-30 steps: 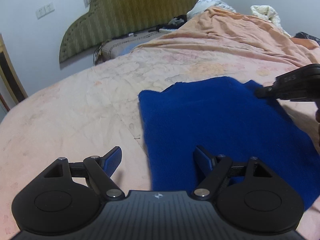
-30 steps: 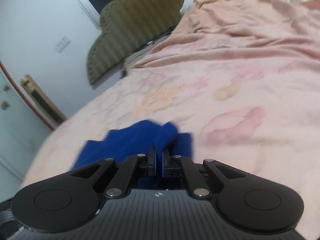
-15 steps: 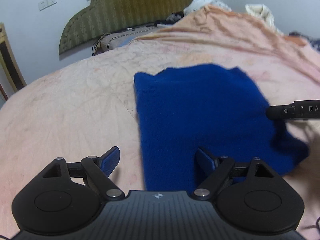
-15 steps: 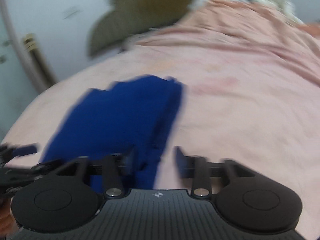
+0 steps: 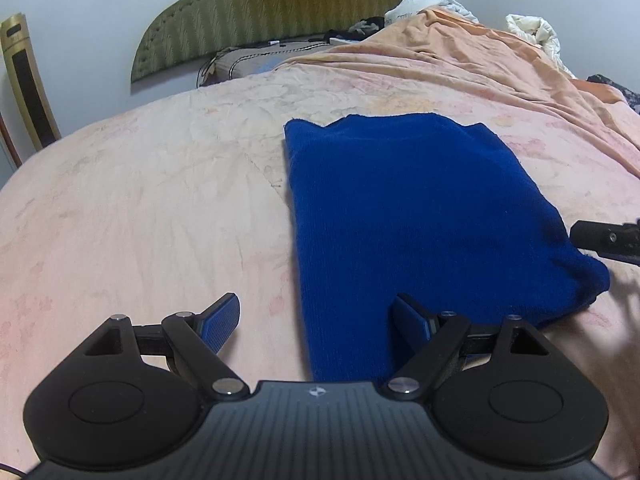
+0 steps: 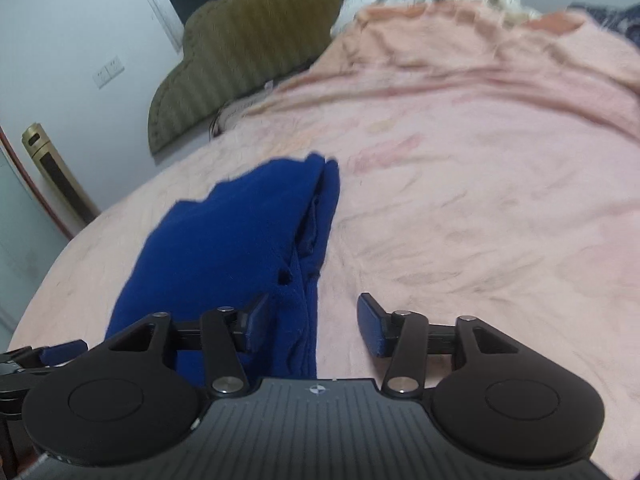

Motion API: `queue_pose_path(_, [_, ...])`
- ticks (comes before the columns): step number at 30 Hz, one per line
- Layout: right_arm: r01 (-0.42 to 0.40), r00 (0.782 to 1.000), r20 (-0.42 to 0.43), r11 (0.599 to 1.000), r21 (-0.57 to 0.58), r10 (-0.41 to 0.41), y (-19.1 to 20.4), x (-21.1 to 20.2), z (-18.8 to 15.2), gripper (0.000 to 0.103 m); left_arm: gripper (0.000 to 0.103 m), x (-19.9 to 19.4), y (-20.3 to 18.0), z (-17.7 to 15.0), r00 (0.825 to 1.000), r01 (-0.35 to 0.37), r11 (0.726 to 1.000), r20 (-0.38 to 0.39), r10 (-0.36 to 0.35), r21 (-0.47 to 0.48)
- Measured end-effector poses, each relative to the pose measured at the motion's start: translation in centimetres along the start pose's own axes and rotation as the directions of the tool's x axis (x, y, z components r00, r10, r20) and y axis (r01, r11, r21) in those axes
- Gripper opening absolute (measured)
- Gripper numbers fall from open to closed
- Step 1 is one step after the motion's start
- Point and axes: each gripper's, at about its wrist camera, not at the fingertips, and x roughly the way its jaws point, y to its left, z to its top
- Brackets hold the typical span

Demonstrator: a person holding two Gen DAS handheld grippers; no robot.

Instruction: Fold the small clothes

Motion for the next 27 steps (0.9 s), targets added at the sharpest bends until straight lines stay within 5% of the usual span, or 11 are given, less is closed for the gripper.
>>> queue_pose_path(8, [-0.007, 0.998, -0.07, 0.998, -0.057, 0.003, 0.6, 0.8, -1.5, 0.066, 0.084, -0.4, 0.2, -0.2, 1.0, 0.007, 1.0, 0.002, -0.007, 0.007])
queue_pose_path(13, [-0.092, 0.993, -0.078, 0.996, 0.014, 0.093, -0.5, 1.0, -0.2, 0.068, 0.084, -0.4, 2.3, 2.3, 0.997, -0.006, 1.0, 0.078, 0.006, -0.004])
queue_pose_path(16, [-0.155, 0.984, -0.084, 0.987, 0.04, 0.158, -1.7, 2.5, 1.7, 0.07, 0.085, 1.7, 4.8, 4.8, 0.994, 0.096, 0.992, 0.056, -0.092, -0.082])
queue_pose_path(20, [-0.185, 0.975, -0.116, 0.981, 0.056, 0.19, -3.1, 6.5, 4.2, 0.071, 0.085, 7.0, 7.9, 7.1, 0.97, 0.235, 0.942, -0.008, -0.244, -0.238])
queue_pose_path(25, [-0.34, 0.92, -0.147, 0.926, 0.165, 0.363, -4.3, 11.7, 6.9, 0.071, 0.085, 13.2, 9.9, 9.2, 0.904, 0.382, 0.818, -0.011, -0.428, -0.43])
queue_pose_path(27, [-0.385, 0.895, -0.152, 0.9, 0.206, 0.418, -4.7, 13.9, 8.1, 0.068, 0.085, 14.5, 9.8, 10.5, 0.894, 0.408, 0.803, 0.012, -0.448, -0.435])
